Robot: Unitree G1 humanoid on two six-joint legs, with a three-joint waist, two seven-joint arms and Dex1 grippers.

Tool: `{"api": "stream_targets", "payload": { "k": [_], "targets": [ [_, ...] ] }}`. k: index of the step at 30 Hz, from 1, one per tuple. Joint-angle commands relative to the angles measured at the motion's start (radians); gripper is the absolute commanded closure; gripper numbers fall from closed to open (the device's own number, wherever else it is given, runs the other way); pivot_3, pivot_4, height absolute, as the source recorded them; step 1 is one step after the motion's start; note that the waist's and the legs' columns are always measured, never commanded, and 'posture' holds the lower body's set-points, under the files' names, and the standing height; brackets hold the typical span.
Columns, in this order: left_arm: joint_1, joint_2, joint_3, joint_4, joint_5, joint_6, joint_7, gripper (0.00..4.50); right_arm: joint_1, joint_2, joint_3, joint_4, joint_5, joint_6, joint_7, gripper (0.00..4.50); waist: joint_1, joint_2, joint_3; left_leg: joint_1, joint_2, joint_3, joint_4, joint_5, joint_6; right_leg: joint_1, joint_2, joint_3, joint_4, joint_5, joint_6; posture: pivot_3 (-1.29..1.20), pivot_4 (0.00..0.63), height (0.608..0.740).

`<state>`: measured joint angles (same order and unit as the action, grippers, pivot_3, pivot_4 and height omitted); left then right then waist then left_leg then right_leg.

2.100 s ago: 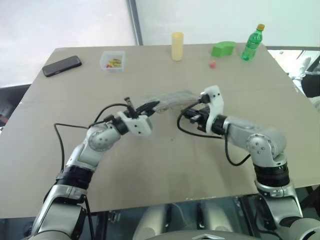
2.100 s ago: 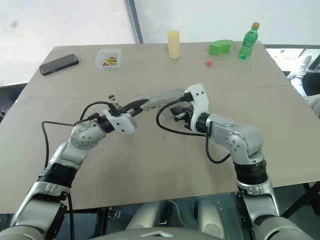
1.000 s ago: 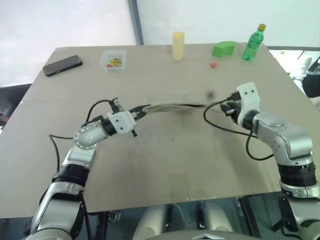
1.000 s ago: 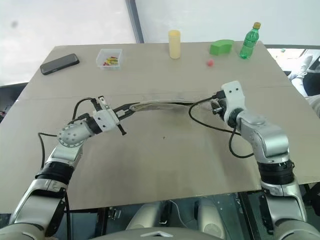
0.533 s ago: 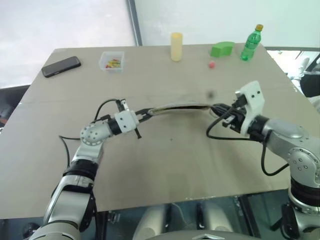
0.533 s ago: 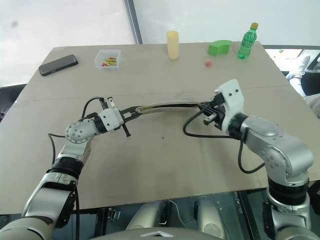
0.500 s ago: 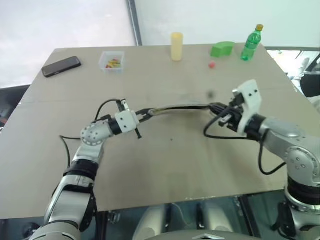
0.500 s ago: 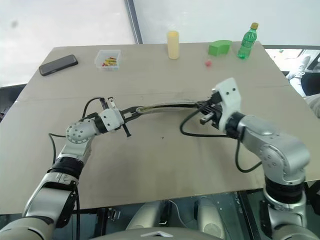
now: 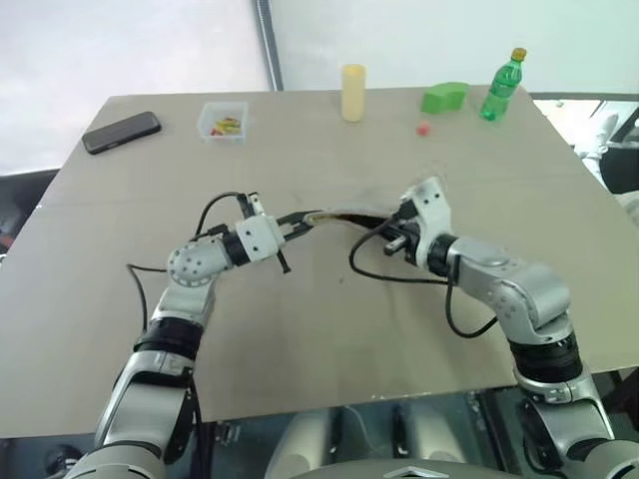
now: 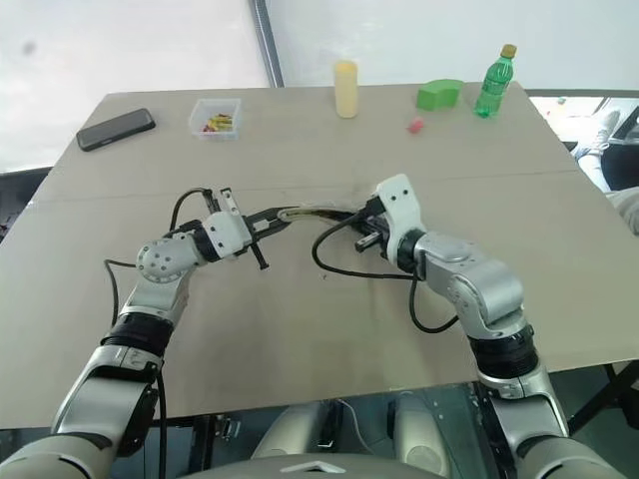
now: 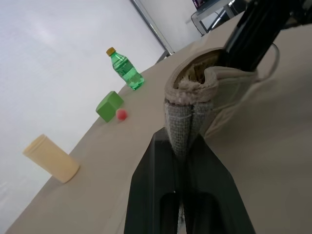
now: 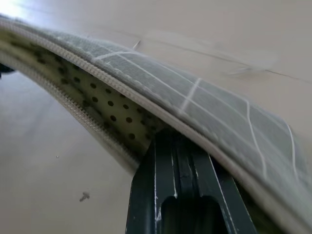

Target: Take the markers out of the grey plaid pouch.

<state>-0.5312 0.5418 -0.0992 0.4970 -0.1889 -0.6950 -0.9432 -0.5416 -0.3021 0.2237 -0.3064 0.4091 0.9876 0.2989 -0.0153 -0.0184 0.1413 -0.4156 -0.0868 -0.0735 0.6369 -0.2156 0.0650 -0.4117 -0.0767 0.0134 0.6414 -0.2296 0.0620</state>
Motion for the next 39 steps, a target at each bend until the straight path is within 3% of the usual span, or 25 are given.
{"api": "stream_targets", "payload": {
  "k": [1,4,6,11,18,24,27,30,36,39],
  "targets": [
    [0.024,-0.003,0.017,-0.122,-0.105,0.184,-0.036,4.5,-0.058,-0.054,0.117,0.043,-0.125,-0.115,0.055,4.44,-0.001,0.0,0.0,0.0,0.0,0.0,0.0,0.0,0.0,0.0,0.002,0.0,0.0,0.0,0.0,0.0,0.15,0.74],
    [0.078,0.014,0.023,-0.289,-0.319,0.545,-0.117,4.5,-0.127,-0.194,0.244,0.03,-0.256,-0.173,0.143,4.44,-0.001,0.001,0.001,0.0,0.0,0.0,0.001,0.0,0.0,0.0,0.003,0.0,0.0,0.0,0.0,0.0,0.15,0.74],
    [0.096,0.018,0.045,-0.354,-0.39,0.665,-0.131,4.5,-0.152,-0.258,0.269,0.001,-0.285,-0.181,0.196,4.44,0.001,0.001,0.001,0.0,0.0,0.0,0.001,0.0,0.0,0.0,0.003,0.0,-0.001,0.0,0.0,0.0,0.15,0.74],
    [0.123,0.0,0.125,-0.454,-0.603,0.923,-0.16,4.5,-0.288,-0.475,0.149,-0.117,-0.248,-0.127,0.4,4.44,0.0,0.004,0.004,-0.001,0.001,0.0,0.001,0.0,0.0,0.0,0.003,0.0,-0.001,0.0,0.0,0.0,0.15,0.74],
    [0.188,0.001,0.11,-0.501,-0.584,1.05,-0.173,4.5,-0.302,-0.613,0.184,-0.205,-0.214,-0.096,0.593,4.44,0.001,0.001,0.002,0.0,0.004,-0.002,-0.001,-0.001,0.001,0.002,0.0,0.001,-0.004,0.0,0.0,0.0,0.15,0.74],
    [0.306,0.001,0.071,-0.553,-0.504,1.062,-0.174,4.5,-0.237,-0.548,0.311,-0.154,-0.31,-0.184,0.589,4.44,0.003,0.001,0.002,0.0,0.003,-0.001,-0.001,-0.001,0.001,0.002,-0.002,0.003,-0.004,0.0,0.0,0.0,0.15,0.74],
    [0.339,0.001,0.068,-0.571,-0.459,1.022,-0.177,4.5,-0.208,-0.531,0.343,-0.15,-0.343,-0.222,0.603,3.65,0.007,0.001,0.002,0.0,0.003,-0.001,-0.001,-0.001,0.001,0.002,-0.002,0.003,-0.004,0.0,0.0,0.0,0.15,0.74],
    [0.359,0.003,0.073,-0.573,-0.424,0.999,-0.167,4.5,-0.19,-0.494,0.33,-0.179,-0.331,-0.216,0.612,2.21,0.006,0.001,0.002,0.0,0.003,-0.001,-0.001,-0.001,0.001,0.002,-0.002,0.003,-0.004,0.0,-0.001,0.0,0.15,0.74],
    [0.358,0.001,0.081,-0.491,-0.296,0.954,-0.064,4.5,-0.193,-0.442,0.378,-0.132,-0.397,-0.264,0.61,2.21,0.004,0.001,0.001,0.001,0.003,-0.001,-0.001,-0.002,0.001,0.002,-0.002,0.003,-0.003,0.0,-0.001,0.0,0.15,0.74],
    [0.35,-0.01,0.103,-0.473,-0.304,0.947,-0.047,4.5,-0.226,-0.4,0.395,-0.07,-0.435,-0.294,0.613,2.21,0.003,0.0,0.001,0.001,0.003,-0.001,-0.001,-0.002,0.001,0.002,-0.002,0.003,-0.003,0.0,-0.001,0.0,0.15,0.74]
  ]
}}
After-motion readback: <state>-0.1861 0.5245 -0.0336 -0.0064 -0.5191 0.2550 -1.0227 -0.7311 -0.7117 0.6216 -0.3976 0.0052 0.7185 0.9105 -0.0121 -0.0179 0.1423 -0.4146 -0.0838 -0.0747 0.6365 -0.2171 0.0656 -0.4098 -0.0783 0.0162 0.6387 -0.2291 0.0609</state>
